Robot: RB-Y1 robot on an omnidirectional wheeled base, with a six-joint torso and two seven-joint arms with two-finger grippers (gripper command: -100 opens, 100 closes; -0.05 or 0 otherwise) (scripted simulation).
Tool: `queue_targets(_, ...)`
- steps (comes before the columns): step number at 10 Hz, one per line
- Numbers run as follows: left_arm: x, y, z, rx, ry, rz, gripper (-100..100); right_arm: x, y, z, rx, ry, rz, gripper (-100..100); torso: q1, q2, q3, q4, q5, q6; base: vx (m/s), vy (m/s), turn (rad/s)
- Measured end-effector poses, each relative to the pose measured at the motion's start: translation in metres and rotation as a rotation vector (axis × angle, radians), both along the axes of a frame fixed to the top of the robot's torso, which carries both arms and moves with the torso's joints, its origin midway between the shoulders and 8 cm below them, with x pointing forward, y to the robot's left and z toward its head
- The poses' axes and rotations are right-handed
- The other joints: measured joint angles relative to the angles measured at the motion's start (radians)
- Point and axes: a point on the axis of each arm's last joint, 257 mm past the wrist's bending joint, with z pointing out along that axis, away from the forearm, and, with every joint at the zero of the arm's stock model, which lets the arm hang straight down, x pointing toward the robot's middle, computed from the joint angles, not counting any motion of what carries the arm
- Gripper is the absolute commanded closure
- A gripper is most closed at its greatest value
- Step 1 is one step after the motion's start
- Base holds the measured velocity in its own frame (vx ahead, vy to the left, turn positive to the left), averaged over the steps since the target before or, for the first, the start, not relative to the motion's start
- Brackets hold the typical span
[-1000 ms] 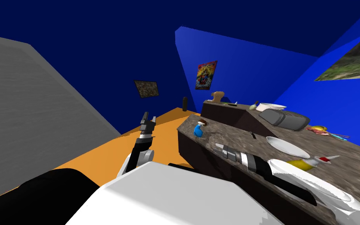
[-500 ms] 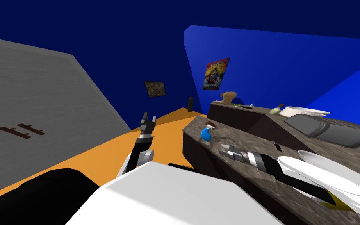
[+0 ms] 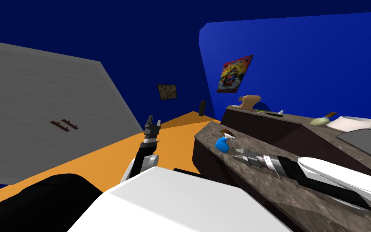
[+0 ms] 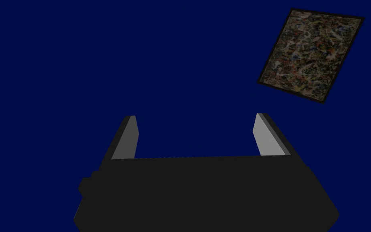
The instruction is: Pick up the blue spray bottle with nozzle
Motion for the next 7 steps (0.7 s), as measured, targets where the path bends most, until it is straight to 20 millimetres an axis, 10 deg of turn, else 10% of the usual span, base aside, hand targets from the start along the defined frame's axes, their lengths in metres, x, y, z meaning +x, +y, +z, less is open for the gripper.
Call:
queue_targets(6, 0.000, 0.000, 0.000, 0.000, 0.000, 0.000, 0, 0.006, -0.051, 0.015, -0.183, 0.006, 0.024, -100, -0.002, 0.004, 0.002, 0.001, 0.000, 0.001, 0.023, 0.069, 0.138)
queue_targets(7, 0.000, 0.000, 0.000, 0.000, 0.000, 0.000, 0, 0.006, -0.052, 0.016, -0.185, 0.007, 0.025, 0, -0.003, 0.004, 0.003, 0.001, -0.001, 0.001, 0.000, 0.000, 0.000)
